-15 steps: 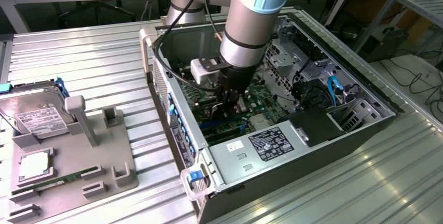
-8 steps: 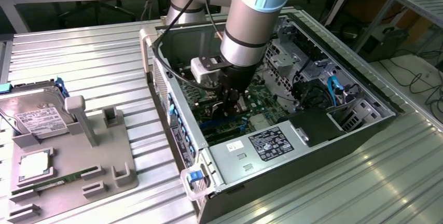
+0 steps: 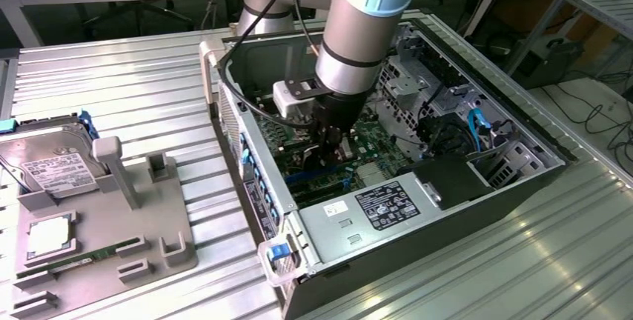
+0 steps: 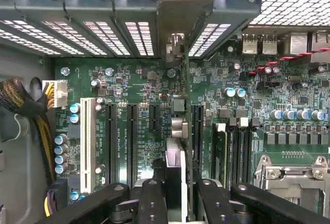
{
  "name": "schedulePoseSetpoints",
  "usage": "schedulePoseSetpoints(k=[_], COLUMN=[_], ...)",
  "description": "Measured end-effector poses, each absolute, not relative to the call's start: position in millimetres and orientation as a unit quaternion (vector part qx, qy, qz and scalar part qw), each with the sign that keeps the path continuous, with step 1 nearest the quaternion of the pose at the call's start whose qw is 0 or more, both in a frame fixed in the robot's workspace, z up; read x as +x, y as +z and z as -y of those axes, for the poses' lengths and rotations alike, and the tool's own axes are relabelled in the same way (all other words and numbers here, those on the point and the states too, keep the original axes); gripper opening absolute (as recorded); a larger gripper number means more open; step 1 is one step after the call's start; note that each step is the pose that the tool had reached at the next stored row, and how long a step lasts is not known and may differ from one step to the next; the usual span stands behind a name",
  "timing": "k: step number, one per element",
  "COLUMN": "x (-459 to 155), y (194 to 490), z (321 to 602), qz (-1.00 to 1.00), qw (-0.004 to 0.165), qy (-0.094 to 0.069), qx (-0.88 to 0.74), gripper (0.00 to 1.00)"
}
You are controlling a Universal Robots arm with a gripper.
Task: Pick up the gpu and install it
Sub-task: 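Insert the gpu into the slot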
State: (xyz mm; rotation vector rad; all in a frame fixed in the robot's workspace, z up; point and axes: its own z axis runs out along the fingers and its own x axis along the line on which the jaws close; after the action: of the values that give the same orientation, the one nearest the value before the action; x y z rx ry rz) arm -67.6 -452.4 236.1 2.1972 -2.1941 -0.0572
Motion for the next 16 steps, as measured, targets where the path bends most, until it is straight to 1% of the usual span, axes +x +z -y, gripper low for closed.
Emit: schedulePoseSetpoints(k=[16], x=[-64.5], y=[232.6], z=[452.5], qz=[0.713], qw=[0.018], qy=[-0.019], qx=[0.701], gripper=[0.28])
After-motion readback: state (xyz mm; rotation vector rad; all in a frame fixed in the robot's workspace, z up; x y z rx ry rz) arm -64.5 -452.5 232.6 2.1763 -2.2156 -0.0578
